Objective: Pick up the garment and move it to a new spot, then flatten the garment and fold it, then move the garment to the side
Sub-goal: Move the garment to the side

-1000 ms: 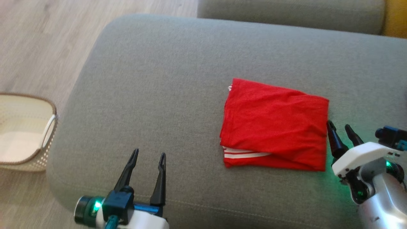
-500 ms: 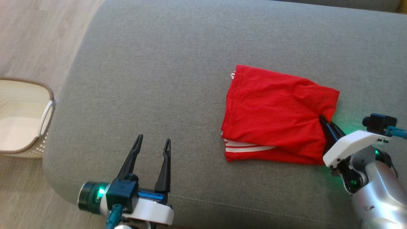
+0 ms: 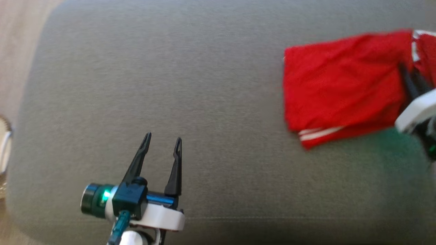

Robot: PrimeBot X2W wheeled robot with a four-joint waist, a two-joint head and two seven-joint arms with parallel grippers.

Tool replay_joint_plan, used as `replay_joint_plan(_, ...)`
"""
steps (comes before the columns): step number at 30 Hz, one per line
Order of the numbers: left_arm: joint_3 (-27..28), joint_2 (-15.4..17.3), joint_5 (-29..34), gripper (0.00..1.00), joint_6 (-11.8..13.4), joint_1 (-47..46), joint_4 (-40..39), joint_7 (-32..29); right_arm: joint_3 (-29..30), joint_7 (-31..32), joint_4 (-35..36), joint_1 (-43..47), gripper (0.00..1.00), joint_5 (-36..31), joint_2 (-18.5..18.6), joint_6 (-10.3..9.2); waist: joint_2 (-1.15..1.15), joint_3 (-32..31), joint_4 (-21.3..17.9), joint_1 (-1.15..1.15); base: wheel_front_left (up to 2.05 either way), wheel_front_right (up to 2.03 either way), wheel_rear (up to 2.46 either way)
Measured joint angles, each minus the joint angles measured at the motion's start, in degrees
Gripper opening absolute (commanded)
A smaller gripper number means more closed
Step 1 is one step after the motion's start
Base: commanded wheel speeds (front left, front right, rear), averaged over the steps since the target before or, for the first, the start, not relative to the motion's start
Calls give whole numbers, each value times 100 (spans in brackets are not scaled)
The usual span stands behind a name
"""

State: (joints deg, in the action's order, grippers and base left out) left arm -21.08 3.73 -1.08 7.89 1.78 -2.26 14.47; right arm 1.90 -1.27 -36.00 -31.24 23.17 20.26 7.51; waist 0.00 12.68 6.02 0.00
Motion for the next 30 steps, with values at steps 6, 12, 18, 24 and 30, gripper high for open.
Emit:
replay_joint_plan(6, -13, 26, 58, 100, -62, -224, -15, 0, 315, 339, 287, -534, 0, -439, 331, 0, 0, 261, -350, 0, 0, 0, 0)
replay_joint_plan(12, -27, 60, 58, 100, -68, -396, -27, 1, 833, 544, 467, -818, 0, -876, 631, 0, 0, 571, -511, 1, 0, 0, 0)
replay_joint_plan(18, -40, 93, 58, 100, -85, -502, -23, 1, 1312, 632, 534, -961, 2, -1250, 798, 0, 0, 770, -521, 1, 0, 0, 0)
replay_joint_plan(24, -55, 110, 58, 100, -85, -599, 7, 1, 1989, 244, 624, -1030, 100, -2336, 706, 0, 0, 822, -482, 1, 0, 0, 0)
replay_joint_plan(30, -56, 110, 45, 100, -78, -585, 67, 1, 2109, -414, 1385, -827, 100, -3549, -163, 0, 0, 615, -489, 0, 0, 0, 0)
